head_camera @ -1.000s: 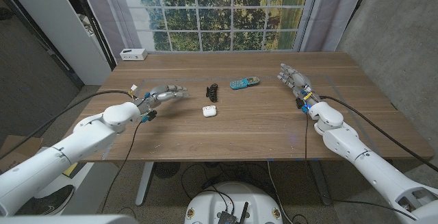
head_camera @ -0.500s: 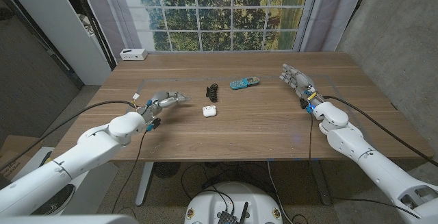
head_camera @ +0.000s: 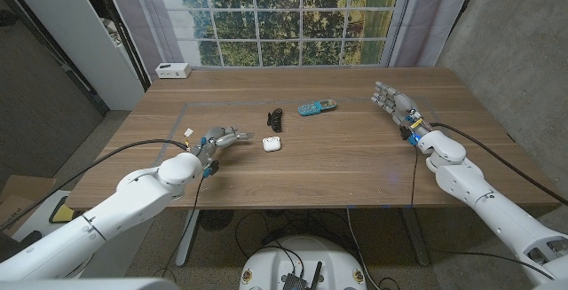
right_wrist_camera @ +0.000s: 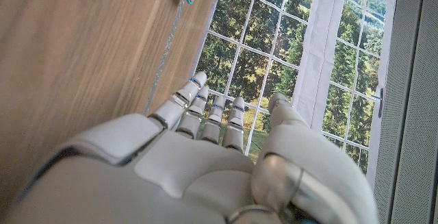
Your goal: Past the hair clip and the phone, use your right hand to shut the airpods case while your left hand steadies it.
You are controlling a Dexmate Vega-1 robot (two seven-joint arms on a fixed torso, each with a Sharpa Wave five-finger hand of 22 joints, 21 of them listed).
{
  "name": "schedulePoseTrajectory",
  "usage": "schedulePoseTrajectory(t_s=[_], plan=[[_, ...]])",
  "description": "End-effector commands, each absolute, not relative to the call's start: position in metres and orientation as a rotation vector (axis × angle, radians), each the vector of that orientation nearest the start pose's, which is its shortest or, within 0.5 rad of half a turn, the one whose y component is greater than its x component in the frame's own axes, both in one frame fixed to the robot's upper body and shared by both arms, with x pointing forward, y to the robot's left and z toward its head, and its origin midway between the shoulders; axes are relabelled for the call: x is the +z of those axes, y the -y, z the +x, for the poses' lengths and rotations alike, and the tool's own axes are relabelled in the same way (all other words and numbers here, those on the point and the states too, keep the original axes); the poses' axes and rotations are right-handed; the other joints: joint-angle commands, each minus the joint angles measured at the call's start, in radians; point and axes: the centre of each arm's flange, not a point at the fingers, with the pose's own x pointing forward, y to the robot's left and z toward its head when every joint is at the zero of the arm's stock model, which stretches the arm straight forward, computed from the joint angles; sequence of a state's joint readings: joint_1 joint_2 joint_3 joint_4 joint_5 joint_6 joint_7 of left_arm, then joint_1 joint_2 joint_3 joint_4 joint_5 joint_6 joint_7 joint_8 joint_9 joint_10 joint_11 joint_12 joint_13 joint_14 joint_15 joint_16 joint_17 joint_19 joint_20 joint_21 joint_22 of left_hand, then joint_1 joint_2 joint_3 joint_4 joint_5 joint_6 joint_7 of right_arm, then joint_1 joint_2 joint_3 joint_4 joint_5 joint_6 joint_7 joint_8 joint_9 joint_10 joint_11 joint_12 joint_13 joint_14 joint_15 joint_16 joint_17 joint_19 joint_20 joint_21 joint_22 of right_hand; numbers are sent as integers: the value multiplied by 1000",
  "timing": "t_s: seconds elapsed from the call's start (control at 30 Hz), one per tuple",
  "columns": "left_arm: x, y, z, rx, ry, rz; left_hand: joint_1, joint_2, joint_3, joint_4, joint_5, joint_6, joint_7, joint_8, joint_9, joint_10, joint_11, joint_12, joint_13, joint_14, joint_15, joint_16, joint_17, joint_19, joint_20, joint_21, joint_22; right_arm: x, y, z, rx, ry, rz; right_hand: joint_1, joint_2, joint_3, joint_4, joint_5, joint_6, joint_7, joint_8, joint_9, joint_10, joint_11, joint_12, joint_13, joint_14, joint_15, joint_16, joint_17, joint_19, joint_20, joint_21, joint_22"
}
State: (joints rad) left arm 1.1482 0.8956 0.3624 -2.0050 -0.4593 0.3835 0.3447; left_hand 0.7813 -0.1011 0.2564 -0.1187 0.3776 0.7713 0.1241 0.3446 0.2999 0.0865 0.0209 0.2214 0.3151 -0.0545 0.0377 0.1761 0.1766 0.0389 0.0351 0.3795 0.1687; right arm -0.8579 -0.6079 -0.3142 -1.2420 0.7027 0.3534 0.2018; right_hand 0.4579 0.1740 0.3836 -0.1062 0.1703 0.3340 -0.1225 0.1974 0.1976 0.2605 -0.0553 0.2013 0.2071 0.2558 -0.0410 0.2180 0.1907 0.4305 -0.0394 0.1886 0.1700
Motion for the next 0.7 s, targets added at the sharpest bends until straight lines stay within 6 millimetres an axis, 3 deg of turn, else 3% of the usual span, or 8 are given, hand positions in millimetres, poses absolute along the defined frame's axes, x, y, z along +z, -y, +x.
schedulePoseTrajectory(t_s=[0.03,0.3,0.7], plan=[[-88,-251,552,-20,182,534,32,7,-1,-9,11,3,3,2,5,-13,-4,-5,-5,-26,0,-4,2,-6,8,-11,5,-30,376,638,244,624,-19,12,-4,-2,-3,5,11,0,6,5,7,6,1,1,1,-81,-2,3,-4,4,5,2],[-89,-242,555,-43,154,543,63,19,-2,-15,21,4,-5,-7,0,-21,6,-7,-15,-51,0,-4,0,-15,9,-28,5,-31,383,635,236,636,-11,11,-4,-3,-2,6,11,-1,5,5,6,5,1,1,0,-82,-3,3,-4,5,5,2],[-98,-234,559,-76,67,552,86,30,-19,-12,29,93,-15,5,-18,-10,22,-5,-39,-68,1,-1,-2,-16,10,-50,5,-39,395,629,214,644,3,12,-3,-3,-3,6,11,-2,5,5,7,7,1,2,0,-81,-3,3,-4,6,5,2]])
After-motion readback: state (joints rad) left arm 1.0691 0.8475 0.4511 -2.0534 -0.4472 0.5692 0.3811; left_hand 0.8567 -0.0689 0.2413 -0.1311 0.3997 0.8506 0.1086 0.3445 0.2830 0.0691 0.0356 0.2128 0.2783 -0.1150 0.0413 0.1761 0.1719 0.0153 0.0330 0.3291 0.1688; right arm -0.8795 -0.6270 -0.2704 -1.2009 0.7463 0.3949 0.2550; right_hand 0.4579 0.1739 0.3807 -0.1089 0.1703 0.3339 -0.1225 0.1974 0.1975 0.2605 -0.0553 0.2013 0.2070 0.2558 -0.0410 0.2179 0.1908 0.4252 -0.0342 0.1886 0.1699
